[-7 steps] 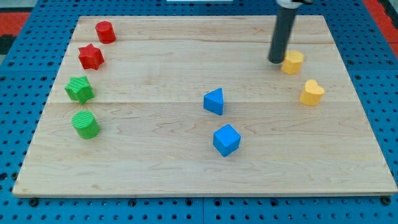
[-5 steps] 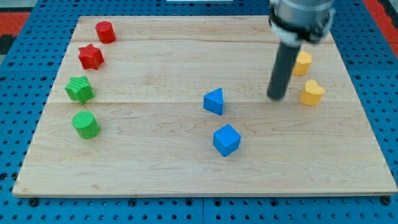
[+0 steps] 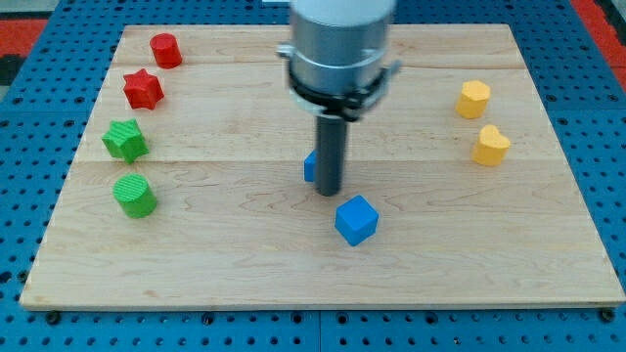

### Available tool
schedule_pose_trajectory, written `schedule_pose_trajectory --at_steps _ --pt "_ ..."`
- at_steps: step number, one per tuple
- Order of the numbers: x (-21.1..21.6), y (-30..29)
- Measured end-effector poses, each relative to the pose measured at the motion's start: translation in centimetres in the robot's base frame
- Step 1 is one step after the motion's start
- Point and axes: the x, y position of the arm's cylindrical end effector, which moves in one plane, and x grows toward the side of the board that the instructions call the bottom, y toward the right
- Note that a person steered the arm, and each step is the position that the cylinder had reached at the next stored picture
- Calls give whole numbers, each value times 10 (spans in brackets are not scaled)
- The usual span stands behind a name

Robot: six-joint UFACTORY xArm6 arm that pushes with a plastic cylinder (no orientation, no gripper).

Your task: Push the triangle to the top center of the board

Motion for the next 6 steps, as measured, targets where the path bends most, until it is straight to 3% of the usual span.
schedule_pose_trajectory --at_steps 2,3,4,5,6 --pt "-87 4" --pt "-55 33" --pt "-98 18" --pt "-146 -39" --pt "-159 -27"
